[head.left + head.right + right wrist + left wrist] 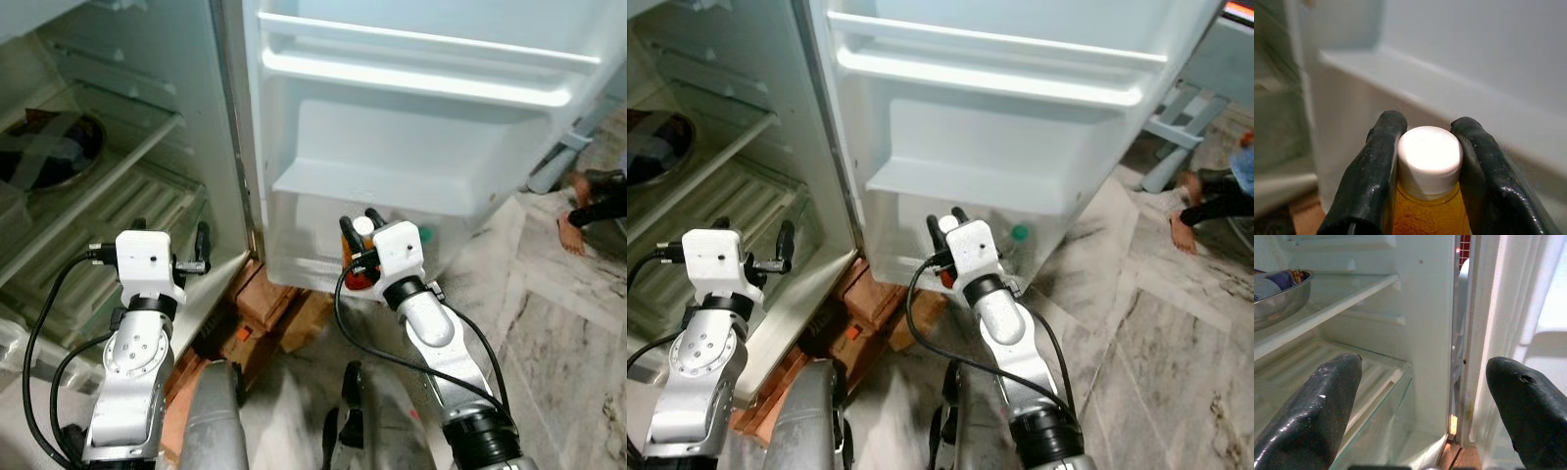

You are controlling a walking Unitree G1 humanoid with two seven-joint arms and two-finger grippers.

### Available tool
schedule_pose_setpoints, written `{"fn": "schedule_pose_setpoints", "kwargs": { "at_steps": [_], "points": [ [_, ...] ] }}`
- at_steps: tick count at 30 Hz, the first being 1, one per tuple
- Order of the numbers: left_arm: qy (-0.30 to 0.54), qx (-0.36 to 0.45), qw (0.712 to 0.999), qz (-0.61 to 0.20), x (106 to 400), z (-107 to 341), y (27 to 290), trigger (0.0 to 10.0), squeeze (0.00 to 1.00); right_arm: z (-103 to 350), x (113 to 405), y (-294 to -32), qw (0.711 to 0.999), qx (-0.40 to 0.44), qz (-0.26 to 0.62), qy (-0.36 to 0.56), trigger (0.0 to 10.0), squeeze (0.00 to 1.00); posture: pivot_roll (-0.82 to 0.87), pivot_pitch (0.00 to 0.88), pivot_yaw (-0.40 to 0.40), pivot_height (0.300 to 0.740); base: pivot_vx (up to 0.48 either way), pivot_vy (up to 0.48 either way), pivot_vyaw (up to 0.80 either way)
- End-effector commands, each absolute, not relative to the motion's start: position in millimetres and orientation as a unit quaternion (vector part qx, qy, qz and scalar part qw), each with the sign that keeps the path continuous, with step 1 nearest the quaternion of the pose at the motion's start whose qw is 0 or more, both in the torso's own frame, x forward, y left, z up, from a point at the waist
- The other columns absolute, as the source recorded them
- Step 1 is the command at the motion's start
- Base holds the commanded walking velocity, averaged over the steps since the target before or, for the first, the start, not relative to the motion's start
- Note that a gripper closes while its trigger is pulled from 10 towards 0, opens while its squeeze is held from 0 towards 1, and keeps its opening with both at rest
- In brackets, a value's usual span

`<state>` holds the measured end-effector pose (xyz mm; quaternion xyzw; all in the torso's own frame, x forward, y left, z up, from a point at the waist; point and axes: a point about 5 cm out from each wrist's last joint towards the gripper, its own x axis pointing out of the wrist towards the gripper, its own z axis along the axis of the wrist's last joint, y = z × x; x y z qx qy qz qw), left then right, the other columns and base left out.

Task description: Restocking fridge

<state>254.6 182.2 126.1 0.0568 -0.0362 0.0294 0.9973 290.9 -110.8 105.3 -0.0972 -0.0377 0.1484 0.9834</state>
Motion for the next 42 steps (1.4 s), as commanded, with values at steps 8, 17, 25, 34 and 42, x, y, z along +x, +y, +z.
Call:
{"fn": "schedule_pose_setpoints", "kwargs": {
  "at_steps": [8,17,25,34,42],
  "points": [
    [-0.031,0.068,0.997,0.027,242,129,185,10.0,0.0,116,306,-112,0.979,-0.122,0.141,-0.08,10.0,0.0,0.12,0.222,-0.026,0.616,0.0,0.0,0.0],
    [-0.015,0.078,0.996,0.033,225,132,192,10.0,0.0,124,328,-112,0.971,-0.171,0.13,-0.103,10.0,0.0,0.16,0.302,-0.015,0.601,0.0,0.0,0.0],
    [-0.008,0.079,0.996,0.035,218,135,193,10.0,0.0,126,331,-112,0.96,-0.209,0.141,-0.125,10.0,0.0,0.18,0.336,-0.011,0.556,0.0,0.0,0.0],
    [-0.001,0.08,0.996,0.037,213,138,194,10.0,0.0,142,337,-99,0.925,-0.267,0.192,-0.19,10.0,0.0,0.18,0.352,-0.006,0.552,0.0,0.0,0.0],
    [0.0,0.082,0.996,0.032,206,142,193,10.0,0.0,157,350,-95,0.898,-0.314,0.19,-0.241,10.0,0.0,0.21,0.375,0.004,0.552,0.0,0.0,0.0]
  ]
}}
